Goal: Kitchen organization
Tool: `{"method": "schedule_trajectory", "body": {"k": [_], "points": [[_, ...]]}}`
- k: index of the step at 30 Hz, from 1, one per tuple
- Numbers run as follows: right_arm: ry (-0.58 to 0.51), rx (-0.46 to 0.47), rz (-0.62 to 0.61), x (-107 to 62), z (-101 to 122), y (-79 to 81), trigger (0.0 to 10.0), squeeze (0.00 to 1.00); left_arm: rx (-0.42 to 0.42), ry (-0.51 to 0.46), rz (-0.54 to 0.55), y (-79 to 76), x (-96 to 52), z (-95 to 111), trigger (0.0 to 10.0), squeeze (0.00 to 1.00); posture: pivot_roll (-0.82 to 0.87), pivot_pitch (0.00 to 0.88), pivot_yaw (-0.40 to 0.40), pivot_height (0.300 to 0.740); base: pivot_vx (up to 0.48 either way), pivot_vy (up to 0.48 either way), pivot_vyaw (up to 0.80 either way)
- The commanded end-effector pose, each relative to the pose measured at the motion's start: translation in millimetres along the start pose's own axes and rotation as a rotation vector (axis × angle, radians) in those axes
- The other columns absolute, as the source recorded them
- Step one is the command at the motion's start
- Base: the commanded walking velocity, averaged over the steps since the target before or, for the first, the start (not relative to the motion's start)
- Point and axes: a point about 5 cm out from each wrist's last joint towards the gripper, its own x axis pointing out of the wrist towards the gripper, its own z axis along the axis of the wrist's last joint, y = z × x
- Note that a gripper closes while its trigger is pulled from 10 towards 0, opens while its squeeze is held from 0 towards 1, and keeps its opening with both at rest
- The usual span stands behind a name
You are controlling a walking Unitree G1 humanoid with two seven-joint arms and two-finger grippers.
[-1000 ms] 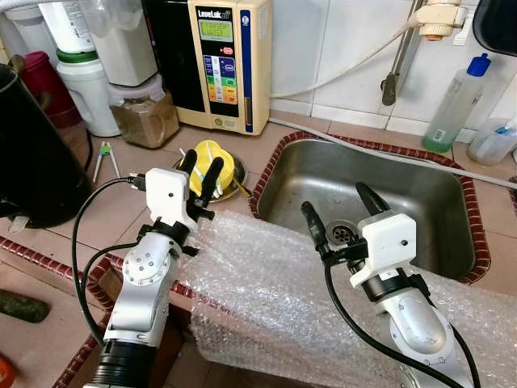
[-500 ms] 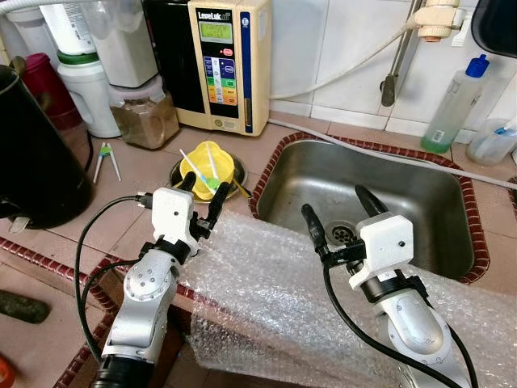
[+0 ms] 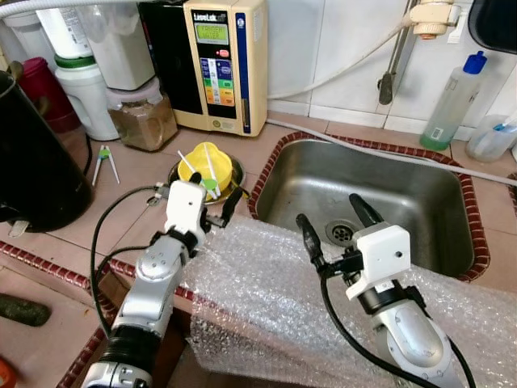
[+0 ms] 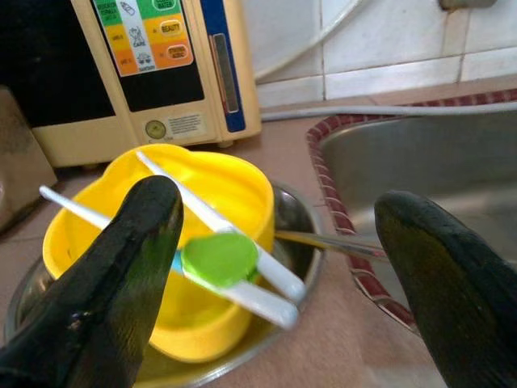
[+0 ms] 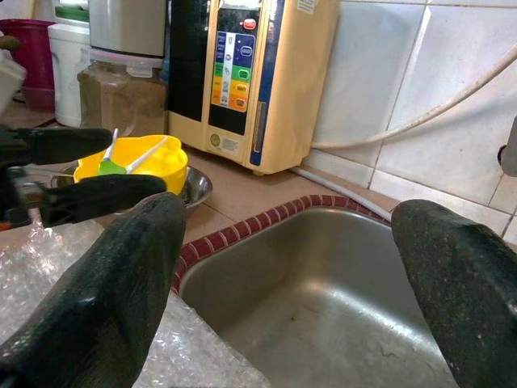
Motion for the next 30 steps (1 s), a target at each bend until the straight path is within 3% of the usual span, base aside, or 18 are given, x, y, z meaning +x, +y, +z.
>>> {"method": "schedule_trajectory", "body": {"k": [1,2,3,14,15,16,17,18,19,30], "points": [[-0.018,0.005,0.008,0.0,5,1.1,10.0,0.0,0.029,0.005,0.004,3.6,4.4,1,10.0,0.61,-0.1,0.068,0.096,0.74,0.0,0.0,0.0],[-0.018,0.005,0.008,0.0,6,1.2,10.0,0.0,0.035,0.008,0.004,4.3,5.7,1,10.0,0.61,-0.1,0.068,0.096,0.74,0.0,0.0,0.0],[-0.019,0.005,0.01,0.0,6,1.5,10.0,0.0,0.045,0.019,0.005,5.8,7.5,1,10.0,0.0,-0.1,0.068,0.096,0.74,0.0,0.0,0.0],[-0.014,0.005,0.021,-1.3,6,3.7,10.0,0.0,0.07,0.095,0.04,19.5,15.5,-8,10.0,0.0,-0.1,0.069,0.1,0.74,0.0,0.0,0.0],[-0.014,0.004,0.023,-1.4,6,4.0,10.0,0.0,0.072,0.098,0.036,19.5,15.7,-9,5.6,0.0,-0.1,0.069,0.1,0.74,0.0,0.0,0.0],[-0.013,0.002,0.027,-1.3,6,4.4,10.0,0.0,0.071,0.101,0.03,19.3,15.9,-9,4.1,0.0,-0.1,0.069,0.1,0.74,0.0,0.0,0.0],[-0.013,0.0,0.029,-1.3,6,4.6,10.0,0.0,0.07,0.106,0.02,18.8,16.3,-10,3.2,0.0,-0.1,0.07,0.097,0.74,0.0,0.0,0.0],[-0.011,-0.002,0.032,-1.3,6,4.7,10.0,0.0,0.069,0.112,0.009,18.2,16.6,-12,1.2,0.0,-0.1,0.07,0.097,0.74,0.0,0.0,0.0],[-0.011,-0.002,0.032,-1.3,6,4.6,10.0,0.0,0.069,0.114,0.004,17.9,16.3,-13,0.0,0.0,-0.1,0.07,0.097,0.74,0.0,0.0,0.0],[-0.008,-0.007,0.034,-0.9,5,5.3,10.0,0.0,0.069,0.136,-0.029,18.9,12.3,-20,0.0,0.0,-0.1,0.067,0.099,0.74,0.0,0.0,0.0]]}}
